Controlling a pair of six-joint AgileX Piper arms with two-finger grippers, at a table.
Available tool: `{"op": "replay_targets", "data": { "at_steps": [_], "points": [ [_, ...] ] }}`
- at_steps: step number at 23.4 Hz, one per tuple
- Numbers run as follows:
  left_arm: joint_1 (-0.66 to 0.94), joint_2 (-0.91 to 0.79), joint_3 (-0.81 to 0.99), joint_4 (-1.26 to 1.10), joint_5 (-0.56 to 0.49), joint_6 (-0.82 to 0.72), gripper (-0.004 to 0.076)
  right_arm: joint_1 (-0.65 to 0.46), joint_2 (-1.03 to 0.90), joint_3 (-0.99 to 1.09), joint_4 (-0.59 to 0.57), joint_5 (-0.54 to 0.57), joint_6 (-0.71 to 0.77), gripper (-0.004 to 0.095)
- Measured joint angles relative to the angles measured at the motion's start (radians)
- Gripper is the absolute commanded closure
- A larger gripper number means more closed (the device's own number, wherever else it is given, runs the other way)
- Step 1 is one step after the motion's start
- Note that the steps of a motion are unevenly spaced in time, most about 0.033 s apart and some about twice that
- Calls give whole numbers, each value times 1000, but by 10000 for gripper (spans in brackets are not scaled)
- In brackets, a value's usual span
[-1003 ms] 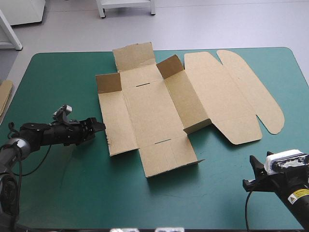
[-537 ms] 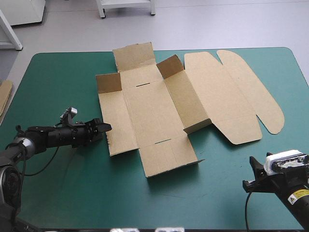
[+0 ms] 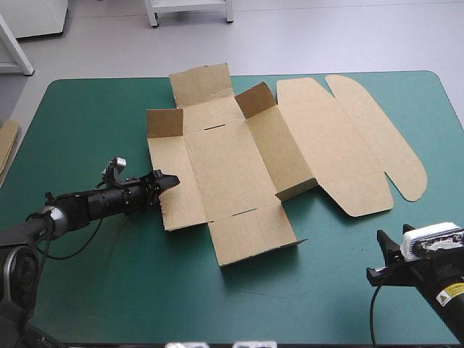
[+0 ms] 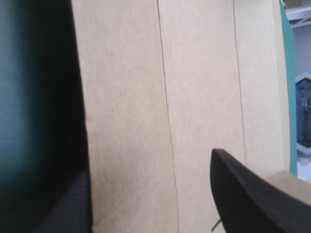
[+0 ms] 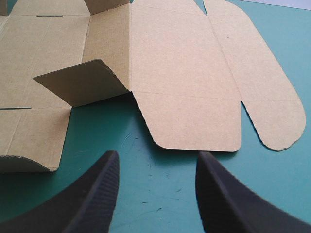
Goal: Fold the box
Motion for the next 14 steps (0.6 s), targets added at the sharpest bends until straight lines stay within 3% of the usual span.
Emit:
{"op": "replay_targets", "data": {
  "at_steps": [8, 14],
  "points": [
    [-87, 29, 1, -85, -16, 51, 567, 0, 1, -1, -5, 0, 0, 449],
    [-88, 29, 1, -86, -16, 83, 731, 0, 1, -1, -8, 0, 0, 449]
  ]
}}
